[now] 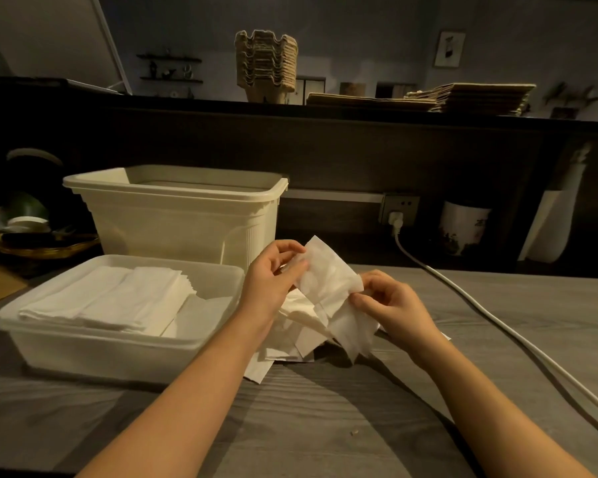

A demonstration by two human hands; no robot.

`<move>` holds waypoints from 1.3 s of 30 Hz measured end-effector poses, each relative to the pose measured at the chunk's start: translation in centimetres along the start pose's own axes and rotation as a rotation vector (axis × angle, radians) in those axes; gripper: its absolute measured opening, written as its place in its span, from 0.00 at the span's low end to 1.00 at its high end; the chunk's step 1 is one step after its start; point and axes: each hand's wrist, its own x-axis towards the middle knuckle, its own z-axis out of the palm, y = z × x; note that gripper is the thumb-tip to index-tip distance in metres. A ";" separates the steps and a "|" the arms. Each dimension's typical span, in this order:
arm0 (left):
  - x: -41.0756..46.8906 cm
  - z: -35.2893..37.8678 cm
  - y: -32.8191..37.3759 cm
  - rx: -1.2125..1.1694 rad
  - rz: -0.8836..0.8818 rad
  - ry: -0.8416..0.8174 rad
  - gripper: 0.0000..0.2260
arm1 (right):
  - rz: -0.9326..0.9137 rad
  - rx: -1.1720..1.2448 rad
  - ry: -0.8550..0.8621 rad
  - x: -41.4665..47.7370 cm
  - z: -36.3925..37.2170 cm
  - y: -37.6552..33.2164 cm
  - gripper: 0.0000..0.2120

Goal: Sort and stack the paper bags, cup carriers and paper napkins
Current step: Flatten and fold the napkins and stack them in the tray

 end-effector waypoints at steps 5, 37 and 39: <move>-0.4 0.3 0.1 -0.007 -0.024 -0.007 0.10 | 0.011 -0.103 -0.017 0.1 0.0 -0.1 0.07; -0.8 0.3 0.9 0.165 0.081 0.111 0.09 | 0.259 0.836 0.263 0.1 -1.8 -1.1 0.07; -0.7 0.3 0.8 0.141 0.057 0.096 0.08 | 0.276 0.908 0.267 0.0 -1.8 -1.2 0.07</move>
